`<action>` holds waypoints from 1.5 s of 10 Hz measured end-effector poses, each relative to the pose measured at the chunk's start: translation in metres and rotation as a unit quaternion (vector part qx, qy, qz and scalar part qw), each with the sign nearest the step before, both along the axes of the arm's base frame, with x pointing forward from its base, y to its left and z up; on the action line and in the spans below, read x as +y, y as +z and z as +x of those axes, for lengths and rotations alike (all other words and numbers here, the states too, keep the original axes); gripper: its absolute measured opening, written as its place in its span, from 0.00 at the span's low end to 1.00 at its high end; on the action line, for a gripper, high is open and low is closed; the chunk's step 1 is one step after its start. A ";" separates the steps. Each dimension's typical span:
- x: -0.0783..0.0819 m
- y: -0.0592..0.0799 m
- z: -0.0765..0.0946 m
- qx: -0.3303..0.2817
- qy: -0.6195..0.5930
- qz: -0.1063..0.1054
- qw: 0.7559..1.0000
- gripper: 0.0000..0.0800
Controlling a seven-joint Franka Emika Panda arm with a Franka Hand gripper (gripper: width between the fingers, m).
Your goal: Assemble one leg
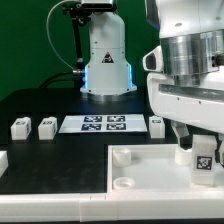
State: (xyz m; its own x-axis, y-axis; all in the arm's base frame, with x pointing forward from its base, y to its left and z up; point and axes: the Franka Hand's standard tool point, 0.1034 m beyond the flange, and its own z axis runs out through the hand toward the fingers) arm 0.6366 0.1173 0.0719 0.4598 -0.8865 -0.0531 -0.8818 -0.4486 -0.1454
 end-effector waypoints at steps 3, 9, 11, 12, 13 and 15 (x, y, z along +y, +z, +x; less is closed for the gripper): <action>0.000 0.000 0.000 -0.020 0.178 -0.020 0.984 0.81; 0.006 0.000 0.000 -0.006 0.322 -0.059 0.945 0.48; 0.005 0.001 0.001 0.007 0.190 -0.049 0.980 0.37; 0.005 0.004 0.003 0.022 0.097 -0.042 0.994 0.37; 0.004 0.004 0.005 0.037 -0.003 -0.028 0.999 0.37; 0.003 0.003 0.006 0.063 -0.201 0.007 0.977 0.37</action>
Offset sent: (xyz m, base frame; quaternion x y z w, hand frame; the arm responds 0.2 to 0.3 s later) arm 0.0089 0.0167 0.0024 -0.1326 0.0347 -0.4856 0.8634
